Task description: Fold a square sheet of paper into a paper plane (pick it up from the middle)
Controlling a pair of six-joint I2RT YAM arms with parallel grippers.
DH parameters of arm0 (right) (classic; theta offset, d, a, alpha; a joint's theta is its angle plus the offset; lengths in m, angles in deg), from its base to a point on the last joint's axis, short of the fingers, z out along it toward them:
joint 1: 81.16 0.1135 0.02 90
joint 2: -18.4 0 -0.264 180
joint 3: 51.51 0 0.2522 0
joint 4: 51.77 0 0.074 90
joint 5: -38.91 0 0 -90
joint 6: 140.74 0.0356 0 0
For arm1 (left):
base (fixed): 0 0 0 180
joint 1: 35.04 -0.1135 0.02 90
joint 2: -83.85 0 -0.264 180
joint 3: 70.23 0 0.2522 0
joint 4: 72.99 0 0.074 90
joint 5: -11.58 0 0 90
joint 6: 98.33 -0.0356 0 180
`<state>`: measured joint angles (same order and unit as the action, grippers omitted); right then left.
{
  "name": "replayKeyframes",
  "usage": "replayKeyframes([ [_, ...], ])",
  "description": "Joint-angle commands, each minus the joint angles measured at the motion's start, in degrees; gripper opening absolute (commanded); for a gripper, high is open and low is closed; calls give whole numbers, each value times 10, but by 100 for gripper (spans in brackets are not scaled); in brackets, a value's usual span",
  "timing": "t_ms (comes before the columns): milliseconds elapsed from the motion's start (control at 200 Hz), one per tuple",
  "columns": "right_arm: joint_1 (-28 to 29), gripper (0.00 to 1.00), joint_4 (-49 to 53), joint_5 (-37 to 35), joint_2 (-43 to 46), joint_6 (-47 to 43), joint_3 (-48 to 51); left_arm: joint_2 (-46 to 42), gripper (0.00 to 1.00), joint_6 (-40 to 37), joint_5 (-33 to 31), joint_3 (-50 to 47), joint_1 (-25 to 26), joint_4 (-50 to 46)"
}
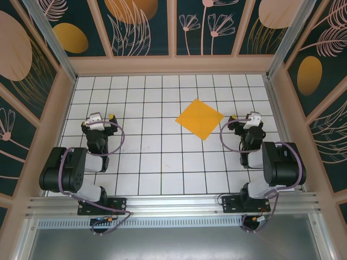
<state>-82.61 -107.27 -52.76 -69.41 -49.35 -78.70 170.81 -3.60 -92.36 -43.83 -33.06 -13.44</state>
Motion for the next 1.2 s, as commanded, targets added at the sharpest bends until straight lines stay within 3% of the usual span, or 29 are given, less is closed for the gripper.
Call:
replayKeyframes([
  [0,1,99,-29,-6,-5,-2,5,4,99,4,3,-2,-3,21],
  [816,0,99,-33,-4,-3,-1,6,-2,99,8,-11,-6,-3,26],
  [916,11,99,44,-41,41,0,-16,-38,98,18,-37,-15,-3,14],
  [1036,23,99,198,-85,95,18,-76,-117,99,41,-58,21,-3,-132],
  [1191,41,99,375,-100,125,103,-167,-193,99,125,-58,92,-3,-333],
])
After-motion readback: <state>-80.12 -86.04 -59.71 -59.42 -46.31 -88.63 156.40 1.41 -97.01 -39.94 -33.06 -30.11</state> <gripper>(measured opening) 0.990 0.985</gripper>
